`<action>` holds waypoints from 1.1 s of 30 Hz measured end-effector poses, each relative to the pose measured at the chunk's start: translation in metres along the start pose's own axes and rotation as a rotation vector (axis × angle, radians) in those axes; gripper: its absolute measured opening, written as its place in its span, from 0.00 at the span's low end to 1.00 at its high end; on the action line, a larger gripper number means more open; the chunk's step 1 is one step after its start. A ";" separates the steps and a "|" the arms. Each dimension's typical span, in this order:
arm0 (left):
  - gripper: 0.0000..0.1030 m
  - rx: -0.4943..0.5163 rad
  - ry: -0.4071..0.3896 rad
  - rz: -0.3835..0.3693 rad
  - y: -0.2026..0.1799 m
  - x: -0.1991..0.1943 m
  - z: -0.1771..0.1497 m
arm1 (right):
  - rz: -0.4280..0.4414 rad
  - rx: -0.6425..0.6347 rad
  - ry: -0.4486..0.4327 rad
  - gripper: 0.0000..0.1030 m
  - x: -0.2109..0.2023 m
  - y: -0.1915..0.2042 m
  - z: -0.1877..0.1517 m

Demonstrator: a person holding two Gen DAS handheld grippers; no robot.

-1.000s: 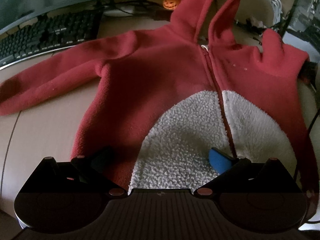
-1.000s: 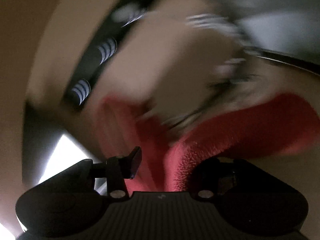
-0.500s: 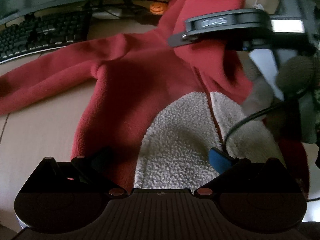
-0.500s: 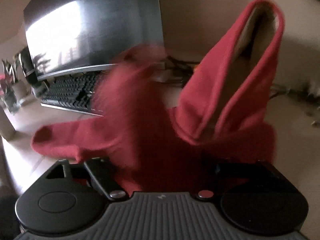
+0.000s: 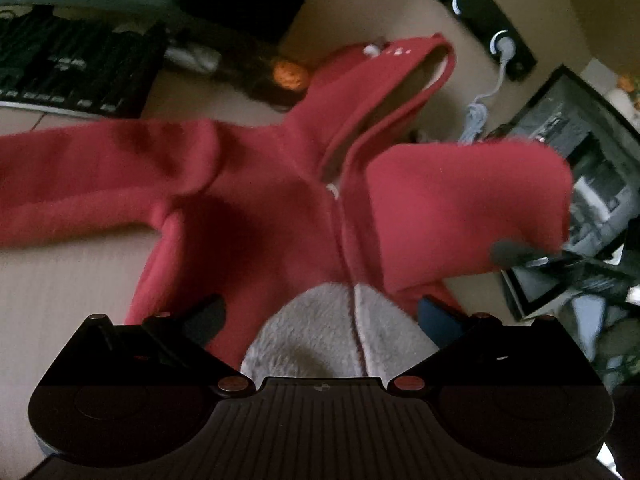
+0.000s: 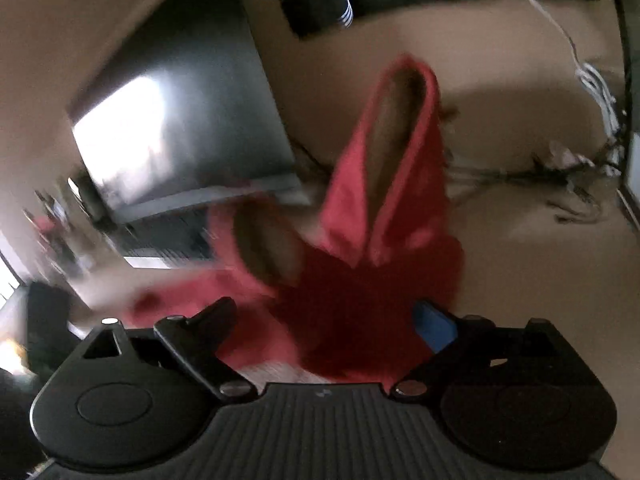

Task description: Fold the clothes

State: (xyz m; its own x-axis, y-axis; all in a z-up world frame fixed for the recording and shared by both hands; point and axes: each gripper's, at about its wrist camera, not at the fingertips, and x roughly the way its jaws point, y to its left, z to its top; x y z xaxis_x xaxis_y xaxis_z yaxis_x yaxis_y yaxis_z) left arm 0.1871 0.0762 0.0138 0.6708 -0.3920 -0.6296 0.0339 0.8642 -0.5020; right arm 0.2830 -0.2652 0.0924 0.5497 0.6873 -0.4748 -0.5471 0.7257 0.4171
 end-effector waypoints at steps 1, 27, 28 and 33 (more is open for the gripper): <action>1.00 0.009 0.008 0.024 0.000 0.002 0.000 | 0.034 0.026 -0.019 0.96 -0.001 0.001 0.003; 1.00 -0.120 -0.051 0.226 0.008 0.033 0.016 | -0.441 -0.650 0.289 0.97 0.114 0.009 -0.077; 1.00 -0.114 -0.055 0.246 0.006 0.038 0.017 | -0.447 -0.649 0.278 0.97 0.119 0.007 -0.077; 1.00 -0.058 -0.069 0.255 -0.007 0.055 0.030 | -0.626 -0.518 0.095 0.97 0.107 -0.020 -0.056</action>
State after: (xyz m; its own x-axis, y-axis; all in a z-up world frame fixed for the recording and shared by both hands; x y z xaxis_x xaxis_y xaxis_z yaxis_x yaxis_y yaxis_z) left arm 0.2459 0.0586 0.0006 0.7008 -0.1396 -0.6995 -0.1844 0.9119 -0.3667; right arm 0.3171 -0.2079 -0.0097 0.8070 0.1367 -0.5744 -0.3916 0.8520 -0.3474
